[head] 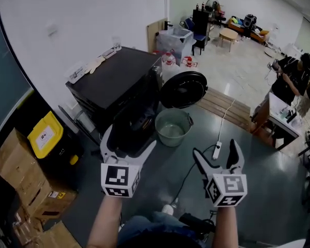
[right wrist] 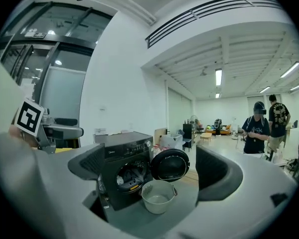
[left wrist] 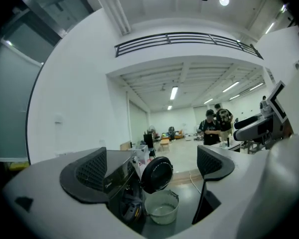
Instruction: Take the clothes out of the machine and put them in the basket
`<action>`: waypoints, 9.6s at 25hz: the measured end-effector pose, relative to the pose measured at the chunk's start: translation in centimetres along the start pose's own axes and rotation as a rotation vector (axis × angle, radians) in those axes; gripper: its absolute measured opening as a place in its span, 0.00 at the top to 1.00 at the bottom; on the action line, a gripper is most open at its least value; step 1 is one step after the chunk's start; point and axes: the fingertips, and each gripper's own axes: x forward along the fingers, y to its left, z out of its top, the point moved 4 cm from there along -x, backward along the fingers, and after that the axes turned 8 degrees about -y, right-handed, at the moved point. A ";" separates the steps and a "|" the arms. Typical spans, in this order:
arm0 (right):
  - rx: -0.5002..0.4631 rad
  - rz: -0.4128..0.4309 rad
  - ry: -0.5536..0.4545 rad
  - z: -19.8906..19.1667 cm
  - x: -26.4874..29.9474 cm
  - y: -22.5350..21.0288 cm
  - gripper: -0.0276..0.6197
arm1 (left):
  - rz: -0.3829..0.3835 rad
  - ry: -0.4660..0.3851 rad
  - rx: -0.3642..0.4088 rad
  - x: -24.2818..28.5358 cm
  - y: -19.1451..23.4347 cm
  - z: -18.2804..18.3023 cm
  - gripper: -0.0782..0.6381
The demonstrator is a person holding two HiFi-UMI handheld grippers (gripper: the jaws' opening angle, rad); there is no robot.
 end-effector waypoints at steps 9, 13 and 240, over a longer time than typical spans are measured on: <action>-0.003 -0.023 0.016 -1.6 2.8 -6.3 0.08 | 0.003 0.065 -0.012 4.4 -3.1 -2.3 0.10; 0.009 -0.041 0.024 -2.2 3.2 -7.4 0.08 | -0.020 0.065 -0.008 6.3 -3.6 -2.6 0.10; 0.098 0.013 0.776 -57.2 48.5 -18.8 0.89 | -0.389 0.606 -0.282 50.4 -4.7 -52.1 0.83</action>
